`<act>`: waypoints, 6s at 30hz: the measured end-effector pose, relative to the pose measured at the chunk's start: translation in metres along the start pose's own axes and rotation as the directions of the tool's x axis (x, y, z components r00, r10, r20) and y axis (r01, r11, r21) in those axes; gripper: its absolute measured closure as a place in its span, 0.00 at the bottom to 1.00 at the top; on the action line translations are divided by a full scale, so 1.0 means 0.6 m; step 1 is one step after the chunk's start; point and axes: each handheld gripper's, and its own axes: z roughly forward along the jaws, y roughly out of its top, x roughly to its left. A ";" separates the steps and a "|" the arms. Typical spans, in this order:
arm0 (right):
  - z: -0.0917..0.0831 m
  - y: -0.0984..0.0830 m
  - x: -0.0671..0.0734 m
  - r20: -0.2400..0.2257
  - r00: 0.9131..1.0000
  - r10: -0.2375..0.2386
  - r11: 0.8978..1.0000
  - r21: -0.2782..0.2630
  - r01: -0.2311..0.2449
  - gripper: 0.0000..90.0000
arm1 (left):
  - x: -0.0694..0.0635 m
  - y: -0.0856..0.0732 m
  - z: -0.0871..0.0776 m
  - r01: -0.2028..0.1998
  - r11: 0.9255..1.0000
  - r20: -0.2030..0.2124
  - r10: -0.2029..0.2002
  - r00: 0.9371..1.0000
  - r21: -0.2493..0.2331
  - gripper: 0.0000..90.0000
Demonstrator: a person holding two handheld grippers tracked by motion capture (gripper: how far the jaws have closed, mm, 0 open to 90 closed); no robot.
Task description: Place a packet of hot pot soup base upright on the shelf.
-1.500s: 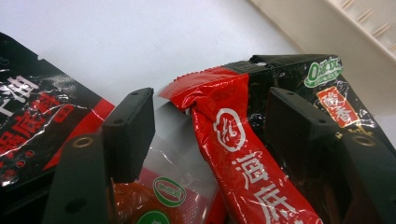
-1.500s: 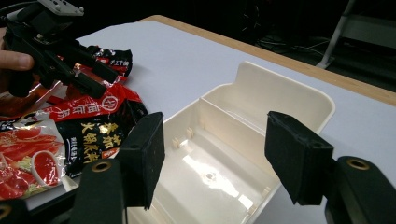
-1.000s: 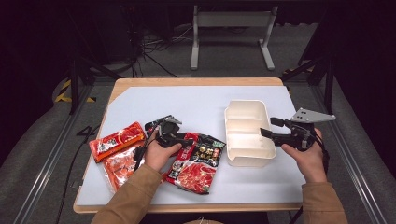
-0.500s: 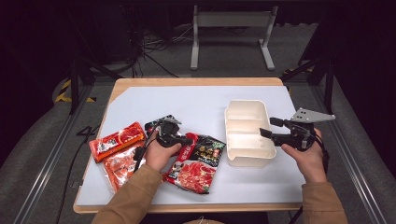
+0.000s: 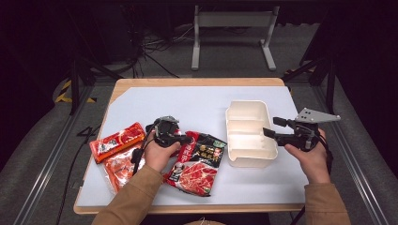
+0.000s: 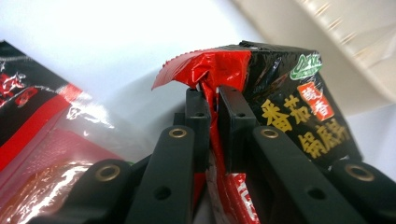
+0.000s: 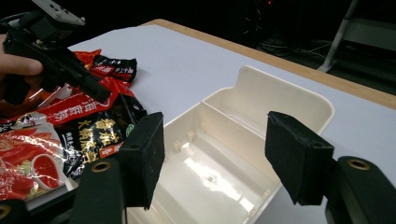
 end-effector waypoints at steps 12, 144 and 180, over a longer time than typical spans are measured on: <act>-0.004 0.007 0.001 -0.005 1.000 -0.008 1.000 -0.019 0.008 0.43 | -0.034 0.002 -0.046 -0.031 0.996 0.025 0.034 0.999 -0.089 0.95; 0.056 0.116 0.188 -0.343 0.936 -0.083 0.994 0.035 0.101 0.87 | -0.176 0.009 -0.171 -0.269 0.885 0.114 0.334 0.936 -0.381 0.71; 0.007 0.249 0.088 -0.213 0.959 -0.187 0.982 -0.049 0.181 0.87 | -0.135 0.003 -0.180 -0.267 0.895 0.088 0.317 0.944 -0.357 0.48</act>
